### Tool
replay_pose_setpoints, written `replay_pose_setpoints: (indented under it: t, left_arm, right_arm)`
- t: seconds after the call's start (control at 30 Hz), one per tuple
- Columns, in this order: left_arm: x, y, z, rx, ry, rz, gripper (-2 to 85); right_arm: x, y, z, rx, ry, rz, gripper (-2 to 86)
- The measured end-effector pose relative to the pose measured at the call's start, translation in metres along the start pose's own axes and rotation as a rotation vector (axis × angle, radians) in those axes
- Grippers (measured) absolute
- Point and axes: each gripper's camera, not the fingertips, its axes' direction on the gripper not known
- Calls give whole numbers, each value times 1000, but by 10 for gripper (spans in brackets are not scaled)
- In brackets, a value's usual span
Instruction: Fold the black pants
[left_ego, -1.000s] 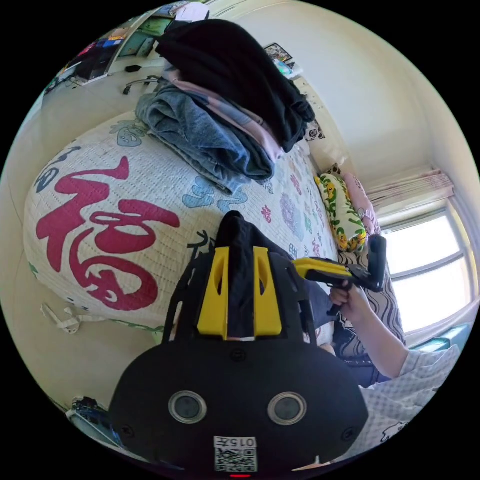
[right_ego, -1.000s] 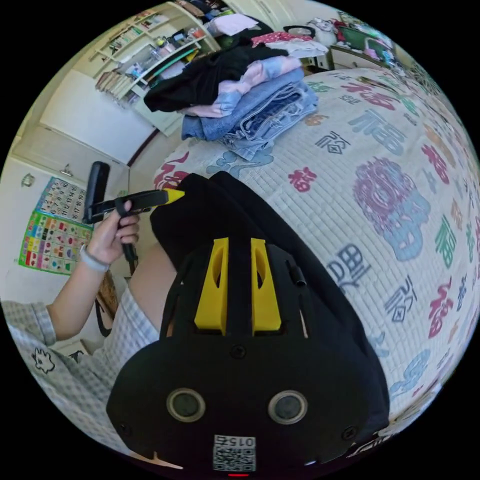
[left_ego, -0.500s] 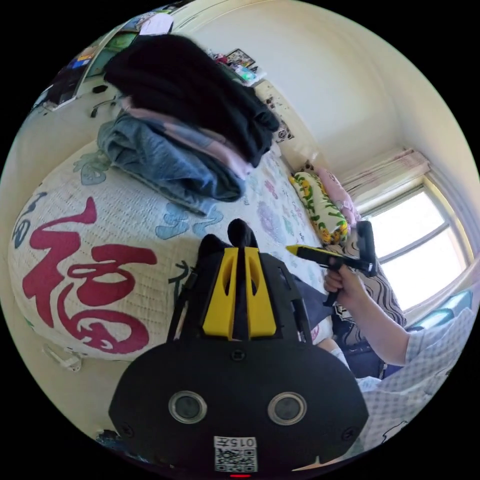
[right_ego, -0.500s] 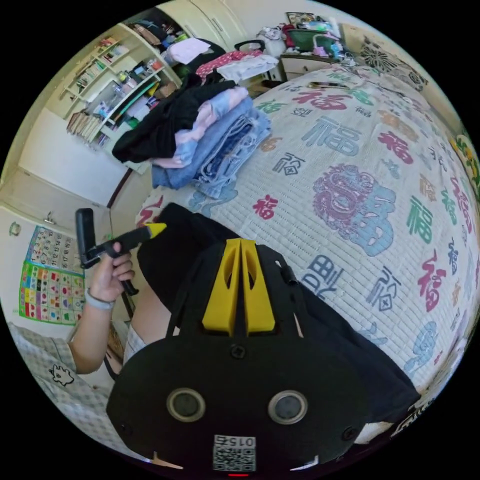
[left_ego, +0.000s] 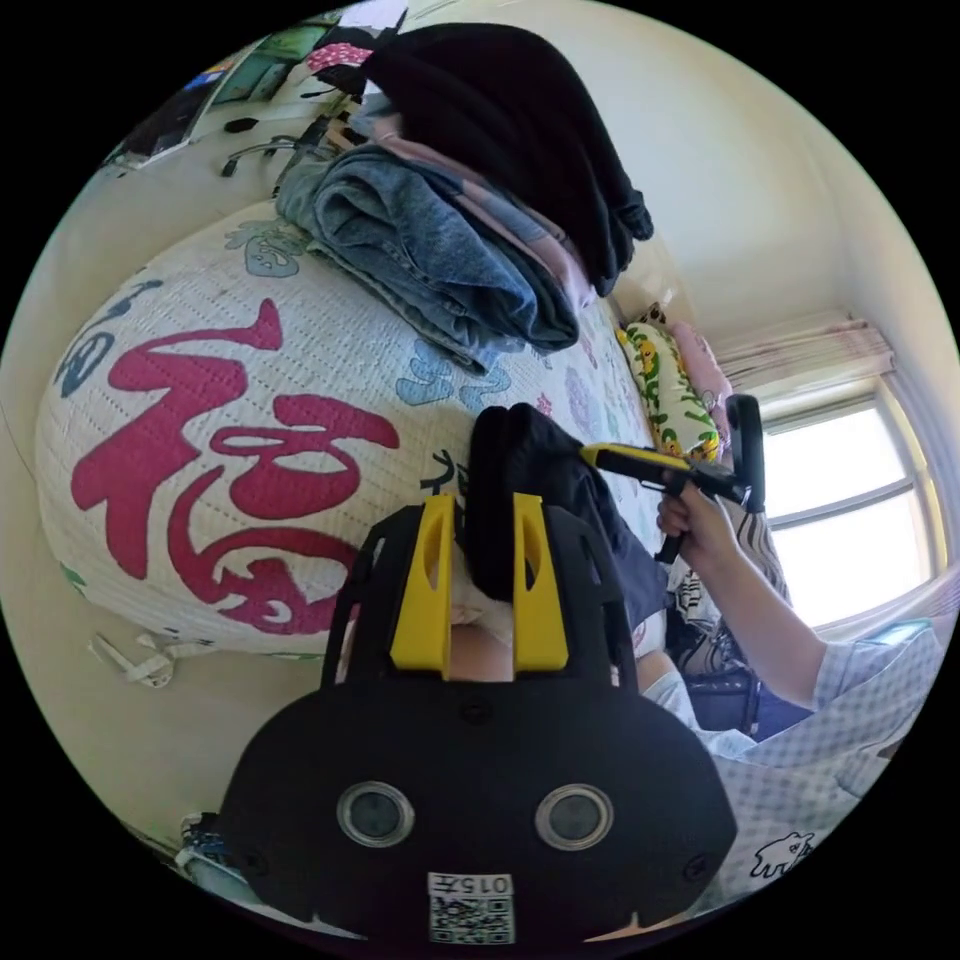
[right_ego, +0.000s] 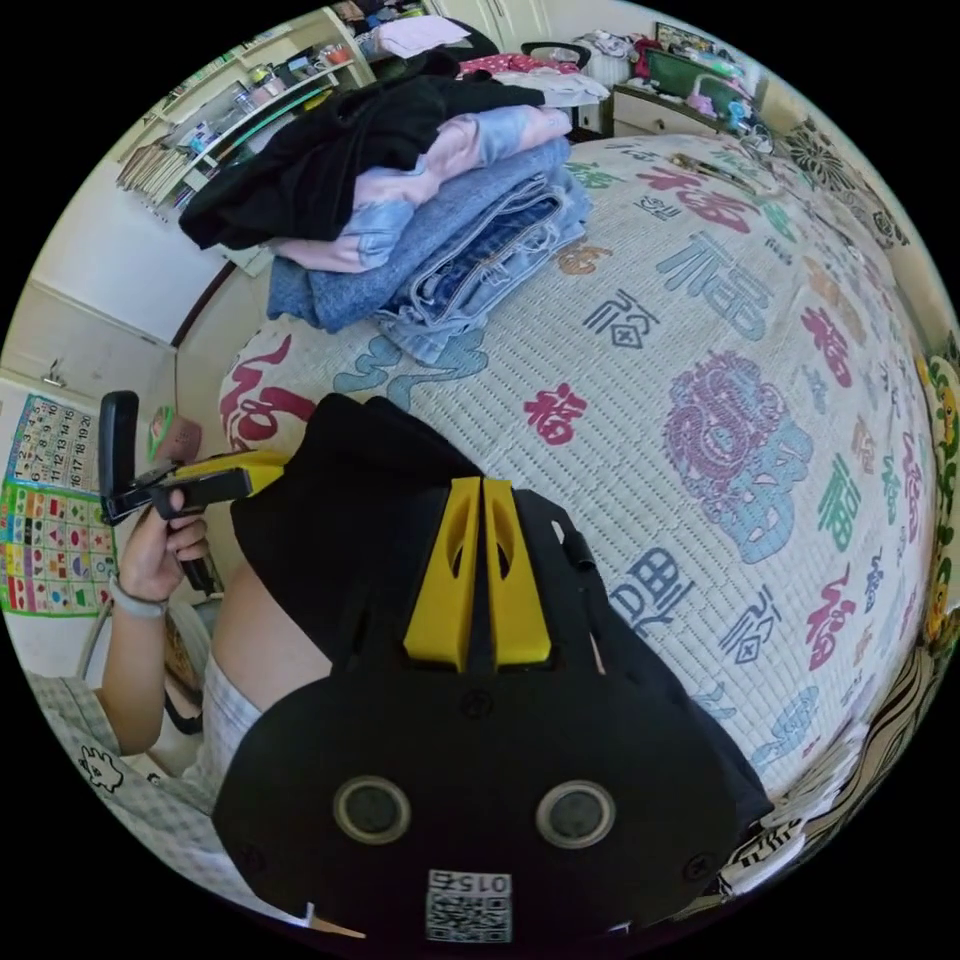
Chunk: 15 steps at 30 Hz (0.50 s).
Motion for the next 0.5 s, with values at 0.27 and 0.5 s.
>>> replay_pose_setpoints:
  t: [0.27, 0.5]
  left_arm:
    - [1, -14, 20, -78, -68, 69, 94]
    - [-18, -18, 49, -111, 92, 43, 114]
  right_arm:
    - [-23, 11, -17, 55, -45, 61, 43]
    - [-43, 35, -10, 30, -282, 73, 60]
